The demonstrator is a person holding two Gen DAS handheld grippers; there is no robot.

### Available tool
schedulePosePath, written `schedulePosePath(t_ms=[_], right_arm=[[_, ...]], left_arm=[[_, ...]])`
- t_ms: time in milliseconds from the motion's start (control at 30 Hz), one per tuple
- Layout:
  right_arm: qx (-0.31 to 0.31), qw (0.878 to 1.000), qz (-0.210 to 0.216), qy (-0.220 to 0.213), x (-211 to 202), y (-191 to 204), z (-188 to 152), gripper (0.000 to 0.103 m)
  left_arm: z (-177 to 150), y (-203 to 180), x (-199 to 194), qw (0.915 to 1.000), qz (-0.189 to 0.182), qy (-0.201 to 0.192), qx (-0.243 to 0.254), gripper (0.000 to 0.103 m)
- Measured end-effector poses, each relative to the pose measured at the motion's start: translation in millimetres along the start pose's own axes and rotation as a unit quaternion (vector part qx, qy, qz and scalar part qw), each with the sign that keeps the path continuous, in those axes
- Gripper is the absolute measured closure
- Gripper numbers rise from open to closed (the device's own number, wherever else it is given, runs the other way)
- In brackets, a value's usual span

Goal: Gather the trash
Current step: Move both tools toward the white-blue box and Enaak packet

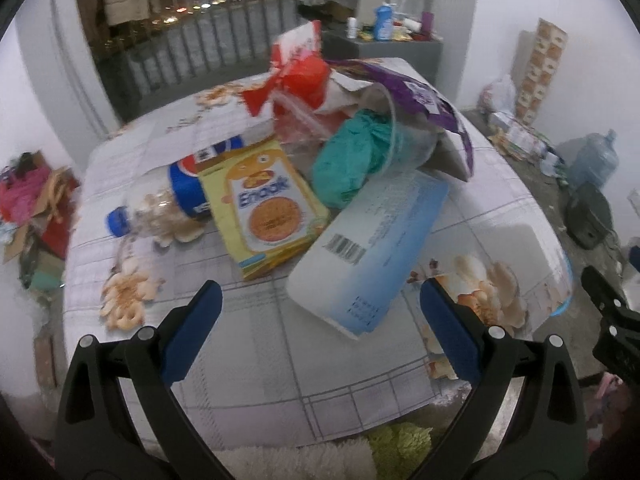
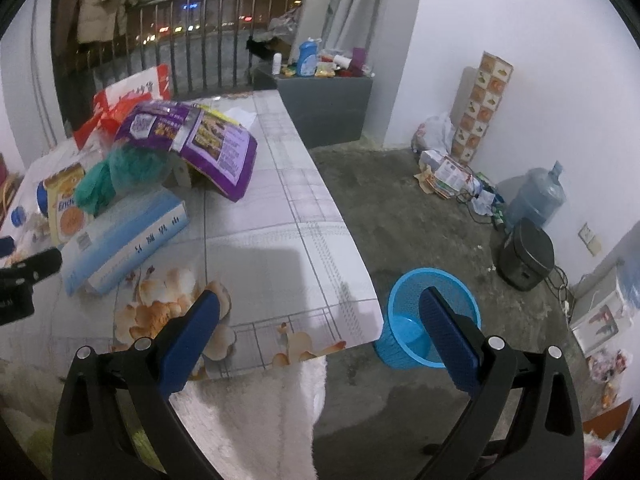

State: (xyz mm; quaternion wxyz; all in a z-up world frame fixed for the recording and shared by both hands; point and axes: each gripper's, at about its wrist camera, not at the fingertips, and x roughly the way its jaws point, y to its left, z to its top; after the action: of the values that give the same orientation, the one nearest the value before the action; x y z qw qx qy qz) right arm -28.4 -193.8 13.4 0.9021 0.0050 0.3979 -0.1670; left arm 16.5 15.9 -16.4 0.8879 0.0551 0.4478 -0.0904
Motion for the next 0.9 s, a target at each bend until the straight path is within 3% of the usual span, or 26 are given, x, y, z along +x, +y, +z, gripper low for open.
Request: schedulePosePath(t_ms=[167,233,400,533,667,767,900], right_arm=[[0.034,0.998,0.035,-0.038,0.6,-1.5,1.7,0.006],[0.046,0.996,0.056,-0.045,5.5,1.5,3.4,0.006],[0.050,0.994,0.090,-0.044,15.8,20.1,12.4,0.006],[0.053,0.990,0.116,-0.054,17.4,31.5,16.9,0.006],[0.066,0.984,0.161,-0.032,29.2,36.2,18.3,0.006],[0.073,0.980,0.187,-0.006,40.4,40.2,18.2,0.006],[0.080,0.976,0.203,0.015,52.5,45.5,20.8,0.017]], left_arm=[[6.4,15.6,-2.9,0.9931,-0.111,-0.031,-0.023,0.007],[8.5,27.1,-5.8,0.9814,-0.179,-0.053,-0.047,0.007],[19.1,43.3,-8.2,0.9696,-0.225,-0.069,-0.067,0.007],[25.5,49.3,-13.3,0.9728,-0.210,-0.088,-0.040,0.008],[26.4,49.6,-17.5,0.9765,-0.179,-0.119,0.009,0.007],[25.5,47.6,-8.9,0.9792,-0.162,-0.114,0.044,0.008],[27.2,48.4,11.3,0.9783,-0.186,-0.081,0.042,0.011]])
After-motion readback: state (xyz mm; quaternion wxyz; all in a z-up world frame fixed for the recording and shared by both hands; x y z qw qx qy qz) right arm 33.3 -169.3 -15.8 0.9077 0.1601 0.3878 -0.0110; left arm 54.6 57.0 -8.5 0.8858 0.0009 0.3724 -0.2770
